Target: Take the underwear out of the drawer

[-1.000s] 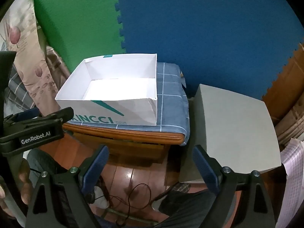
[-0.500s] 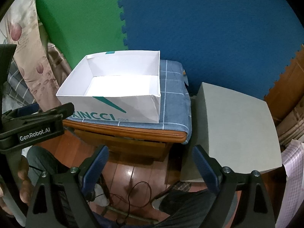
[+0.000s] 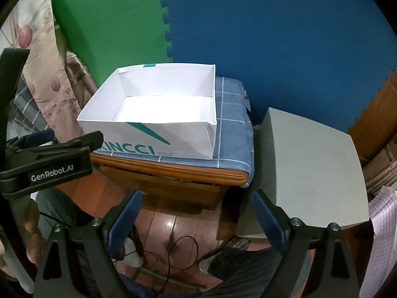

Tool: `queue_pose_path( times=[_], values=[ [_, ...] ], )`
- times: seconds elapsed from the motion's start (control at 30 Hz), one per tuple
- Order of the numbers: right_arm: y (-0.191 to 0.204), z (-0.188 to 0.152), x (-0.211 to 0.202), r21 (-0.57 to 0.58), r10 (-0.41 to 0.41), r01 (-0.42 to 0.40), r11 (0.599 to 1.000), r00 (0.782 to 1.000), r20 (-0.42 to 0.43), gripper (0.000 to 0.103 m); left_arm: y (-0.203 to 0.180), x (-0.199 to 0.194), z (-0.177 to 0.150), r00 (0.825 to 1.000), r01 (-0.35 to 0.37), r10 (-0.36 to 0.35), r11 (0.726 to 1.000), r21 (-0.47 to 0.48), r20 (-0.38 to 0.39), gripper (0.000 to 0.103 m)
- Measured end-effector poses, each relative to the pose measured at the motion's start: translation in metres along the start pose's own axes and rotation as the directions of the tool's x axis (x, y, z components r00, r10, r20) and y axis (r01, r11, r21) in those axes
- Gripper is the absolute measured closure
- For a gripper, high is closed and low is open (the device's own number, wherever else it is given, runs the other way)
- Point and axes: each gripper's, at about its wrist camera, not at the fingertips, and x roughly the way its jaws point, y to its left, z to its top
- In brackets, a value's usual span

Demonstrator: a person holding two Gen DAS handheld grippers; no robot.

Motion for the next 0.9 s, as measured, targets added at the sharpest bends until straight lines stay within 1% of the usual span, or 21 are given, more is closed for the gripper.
queue_pose_path(
  times=[0.9],
  values=[
    [0.0037,-0.0026,0.0071,-0.013,0.005,-0.006,1.000,1.000,-0.025,0.011,-0.0026,0.0028,-0.0047,1.000,0.000,0.000,1.000,0.018,-0.008,0.001]
  ],
)
